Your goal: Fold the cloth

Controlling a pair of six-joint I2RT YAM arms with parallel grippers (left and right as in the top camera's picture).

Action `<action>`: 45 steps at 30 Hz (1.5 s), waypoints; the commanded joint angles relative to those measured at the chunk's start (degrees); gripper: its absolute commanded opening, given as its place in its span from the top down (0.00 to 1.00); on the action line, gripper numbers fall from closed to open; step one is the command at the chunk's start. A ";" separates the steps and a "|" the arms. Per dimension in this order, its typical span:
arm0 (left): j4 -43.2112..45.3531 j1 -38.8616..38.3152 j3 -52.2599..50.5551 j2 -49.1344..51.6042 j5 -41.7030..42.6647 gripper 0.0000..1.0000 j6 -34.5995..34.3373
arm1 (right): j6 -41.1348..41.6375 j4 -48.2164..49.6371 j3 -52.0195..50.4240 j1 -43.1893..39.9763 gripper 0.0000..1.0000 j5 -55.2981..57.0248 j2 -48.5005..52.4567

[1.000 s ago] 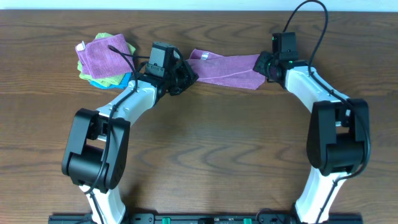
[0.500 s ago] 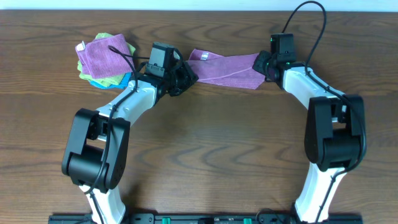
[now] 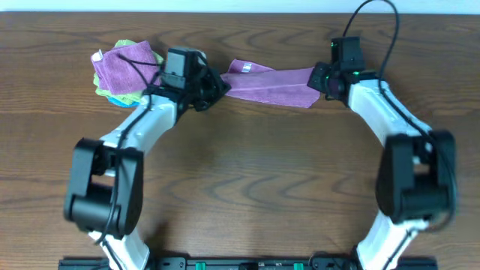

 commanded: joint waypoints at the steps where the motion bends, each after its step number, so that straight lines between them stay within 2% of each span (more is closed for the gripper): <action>1: -3.06 1.25 0.42 -4.07 4.07 0.94 2.21 | -3.21 -5.29 0.33 0.48 0.99 -1.22 -6.32; 10: -23.91 1.33 0.42 -8.35 5.81 0.94 11.58 | -3.54 -28.41 0.33 4.70 0.99 -1.81 -12.02; 14: -34.16 1.20 0.39 -8.35 6.16 0.94 17.90 | -0.92 -36.50 0.13 7.85 0.99 0.09 -12.02; 24: -43.43 0.92 0.22 -8.35 1.81 0.94 24.94 | 1.20 -39.43 -6.75 9.64 0.99 0.76 -12.11; 31: -45.94 0.15 0.04 -8.35 1.68 0.94 27.76 | 1.18 -39.41 -9.79 9.66 0.99 1.03 -12.46; 37: -45.13 -1.70 -0.24 -8.37 1.88 0.94 27.02 | 1.14 -37.35 -9.84 9.66 0.99 4.96 -15.58; 40: -40.74 -1.60 -0.17 -8.37 1.88 0.94 24.17 | 1.07 -32.11 -9.84 9.66 0.99 6.29 -16.59; 45: -26.67 -1.70 -0.15 -8.35 -1.03 0.94 15.98 | -0.48 -20.57 -9.86 9.66 0.99 6.84 -14.45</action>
